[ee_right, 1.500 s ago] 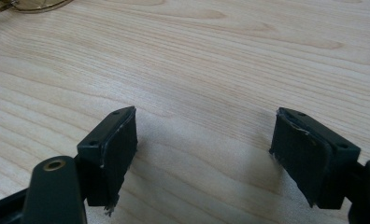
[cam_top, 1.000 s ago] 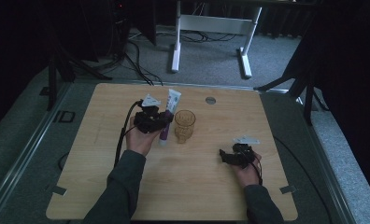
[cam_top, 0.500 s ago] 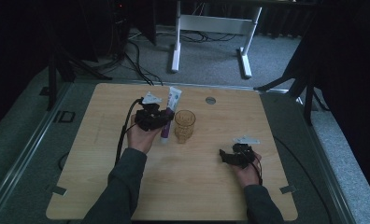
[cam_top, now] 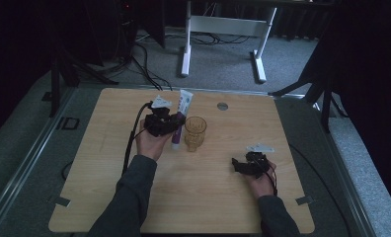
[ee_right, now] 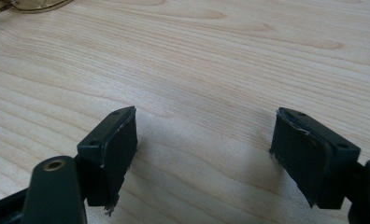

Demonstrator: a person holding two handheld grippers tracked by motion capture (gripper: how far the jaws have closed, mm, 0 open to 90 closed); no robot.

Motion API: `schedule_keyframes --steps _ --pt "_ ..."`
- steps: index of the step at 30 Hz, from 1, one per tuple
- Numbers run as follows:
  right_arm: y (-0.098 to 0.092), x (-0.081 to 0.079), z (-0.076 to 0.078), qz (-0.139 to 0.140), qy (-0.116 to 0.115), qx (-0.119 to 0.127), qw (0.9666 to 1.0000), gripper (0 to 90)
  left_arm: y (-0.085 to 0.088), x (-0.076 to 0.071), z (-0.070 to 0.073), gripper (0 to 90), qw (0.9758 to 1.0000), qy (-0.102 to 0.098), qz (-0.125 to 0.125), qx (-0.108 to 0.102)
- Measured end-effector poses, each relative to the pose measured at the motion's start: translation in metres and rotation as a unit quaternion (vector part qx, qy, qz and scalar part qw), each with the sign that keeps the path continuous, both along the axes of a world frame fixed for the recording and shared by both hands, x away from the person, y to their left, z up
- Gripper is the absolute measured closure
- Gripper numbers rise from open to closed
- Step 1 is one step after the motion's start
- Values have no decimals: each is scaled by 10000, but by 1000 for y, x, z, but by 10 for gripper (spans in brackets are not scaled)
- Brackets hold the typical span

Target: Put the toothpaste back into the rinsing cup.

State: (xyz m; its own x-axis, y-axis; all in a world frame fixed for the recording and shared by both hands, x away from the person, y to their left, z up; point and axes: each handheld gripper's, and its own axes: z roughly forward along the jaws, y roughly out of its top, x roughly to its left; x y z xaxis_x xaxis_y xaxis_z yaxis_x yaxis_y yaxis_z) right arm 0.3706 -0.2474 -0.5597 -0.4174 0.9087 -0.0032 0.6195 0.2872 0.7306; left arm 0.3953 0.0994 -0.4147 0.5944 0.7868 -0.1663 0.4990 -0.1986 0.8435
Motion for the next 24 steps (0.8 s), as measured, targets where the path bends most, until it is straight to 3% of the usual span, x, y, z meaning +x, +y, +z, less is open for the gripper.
schedule_keyframes --steps 18,24 --pt "0 0 0 0 1 0 10000 224 -3 3 -2 718 9997 -98 174 -148" --pt "0 0 0 0 4 1 10000 224 -4 3 -1 718 9992 -181 220 -294"
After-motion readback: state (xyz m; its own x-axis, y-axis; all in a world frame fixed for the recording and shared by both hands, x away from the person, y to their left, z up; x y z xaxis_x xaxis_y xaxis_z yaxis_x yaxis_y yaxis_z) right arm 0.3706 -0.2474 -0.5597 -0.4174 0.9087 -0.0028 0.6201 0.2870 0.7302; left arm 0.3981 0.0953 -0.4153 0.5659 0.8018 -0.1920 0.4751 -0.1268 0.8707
